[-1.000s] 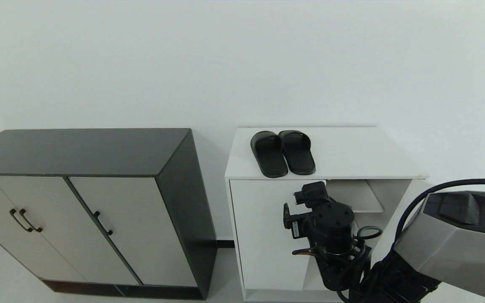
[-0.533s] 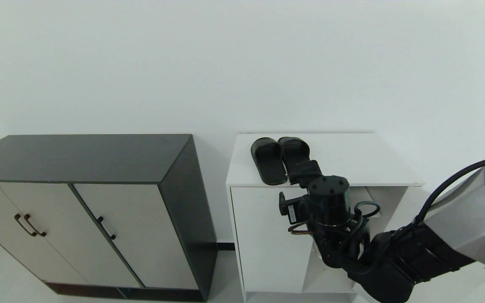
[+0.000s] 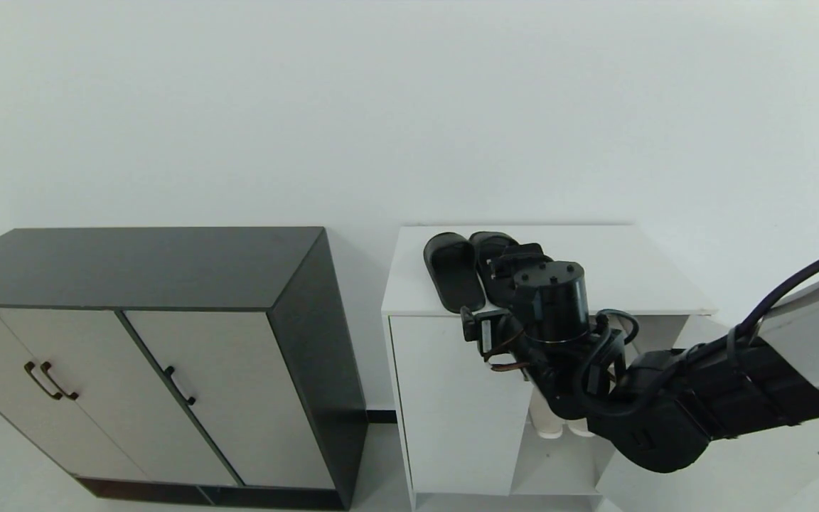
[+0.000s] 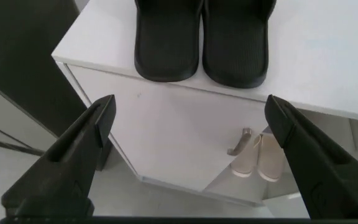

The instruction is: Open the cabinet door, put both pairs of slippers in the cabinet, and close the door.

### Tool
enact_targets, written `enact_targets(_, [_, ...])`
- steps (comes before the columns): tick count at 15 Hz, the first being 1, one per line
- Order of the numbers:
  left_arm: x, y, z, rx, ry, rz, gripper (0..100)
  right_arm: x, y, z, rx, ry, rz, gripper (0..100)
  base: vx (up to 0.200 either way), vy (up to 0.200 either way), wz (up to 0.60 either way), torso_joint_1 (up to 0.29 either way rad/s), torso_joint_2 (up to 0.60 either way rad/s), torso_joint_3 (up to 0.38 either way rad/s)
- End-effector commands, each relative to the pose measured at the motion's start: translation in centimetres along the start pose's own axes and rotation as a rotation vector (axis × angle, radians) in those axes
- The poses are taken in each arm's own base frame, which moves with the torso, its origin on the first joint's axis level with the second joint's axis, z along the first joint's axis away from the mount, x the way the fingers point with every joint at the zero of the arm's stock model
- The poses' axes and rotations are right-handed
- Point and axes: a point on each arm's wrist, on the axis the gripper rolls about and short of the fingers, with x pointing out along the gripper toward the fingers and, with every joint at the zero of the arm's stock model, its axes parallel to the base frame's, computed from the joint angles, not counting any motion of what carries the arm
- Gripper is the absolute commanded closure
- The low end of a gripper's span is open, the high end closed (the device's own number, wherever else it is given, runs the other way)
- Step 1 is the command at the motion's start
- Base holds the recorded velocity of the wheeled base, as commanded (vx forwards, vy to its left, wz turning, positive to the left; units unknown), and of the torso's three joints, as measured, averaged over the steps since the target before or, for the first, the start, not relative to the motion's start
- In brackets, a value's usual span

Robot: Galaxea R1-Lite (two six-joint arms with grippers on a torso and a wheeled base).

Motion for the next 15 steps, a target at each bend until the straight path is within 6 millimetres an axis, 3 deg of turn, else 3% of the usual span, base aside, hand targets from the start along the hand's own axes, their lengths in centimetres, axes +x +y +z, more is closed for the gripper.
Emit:
enact_targets(1, [0.0,0.0,0.0,0.000,0.001,0.000,100,0.3,0.0,-0.2,-0.002,0.005,-0.004,0,0.200,0.000,0.00,0.002,0.00,-0.002])
enact_targets(6, [0.0,0.0,0.0,0.000,0.001,0.000,100,0.6,-0.3,-0.6,-0.005,0.015,-0.014,0,0.200,0.000,0.00,0.004,0.00,0.002])
enact_targets(11, [0.0,0.0,0.0,0.000,0.001,0.000,100,2.1,-0.2,-2.2,-0.020,0.047,-0.030,0,0.200,0.000,0.00,0.006,0.00,0.004])
enact_targets(15, [0.0,0.0,0.0,-0.002,0.001,0.000,100,4.7,1.1,-3.5,0.020,0.048,-0.034,0,0.000,0.000,0.00,0.000,0.00,0.000])
